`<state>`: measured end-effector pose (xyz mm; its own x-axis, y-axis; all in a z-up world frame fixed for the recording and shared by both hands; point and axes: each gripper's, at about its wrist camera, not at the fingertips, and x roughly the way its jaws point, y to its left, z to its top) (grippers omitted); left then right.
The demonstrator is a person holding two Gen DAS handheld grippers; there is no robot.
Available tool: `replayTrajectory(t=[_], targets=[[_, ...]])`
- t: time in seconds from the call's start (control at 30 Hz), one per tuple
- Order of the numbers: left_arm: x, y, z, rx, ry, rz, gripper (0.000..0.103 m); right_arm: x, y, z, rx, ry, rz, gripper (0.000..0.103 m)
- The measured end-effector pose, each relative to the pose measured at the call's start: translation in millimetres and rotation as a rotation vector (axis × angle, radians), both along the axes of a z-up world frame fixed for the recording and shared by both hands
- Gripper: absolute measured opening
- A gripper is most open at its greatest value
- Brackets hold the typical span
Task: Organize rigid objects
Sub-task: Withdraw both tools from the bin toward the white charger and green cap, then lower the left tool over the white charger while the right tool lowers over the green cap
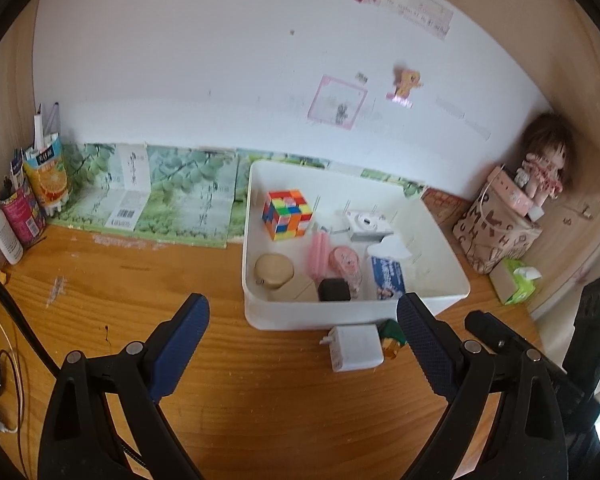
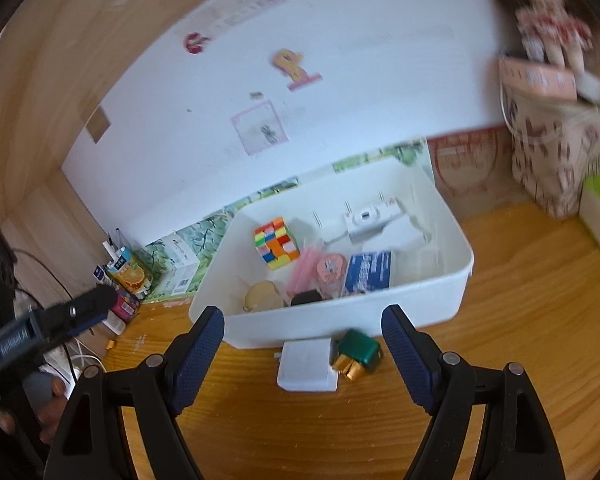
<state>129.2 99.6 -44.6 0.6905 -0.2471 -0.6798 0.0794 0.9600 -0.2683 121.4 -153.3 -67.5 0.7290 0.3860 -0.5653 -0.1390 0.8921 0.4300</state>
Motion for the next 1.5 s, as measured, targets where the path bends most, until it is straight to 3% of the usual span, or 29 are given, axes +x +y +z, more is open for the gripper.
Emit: replayTrajectory(t=[0.5,0.87,1.13,1.5], targets=[[19,-40,-49,0.040,0.190,-0.099,0.096,22,-32,-47,0.132,0.240,-0.065,0.082],[35,-62,-85,0.019,0.310,-0.153,0.096,34,-46,-76,0.191,0.380,-0.088,0.082],[41,-79,-102,0.049,0.340,-0.188,0.096,45,-49,-95,0.192,0.468,-0.087,0.082],[46,-111,-115,0.186,0.306,-0.236,0.096,60,-41,-109,0.153,0.510,-0.043,0.082]])
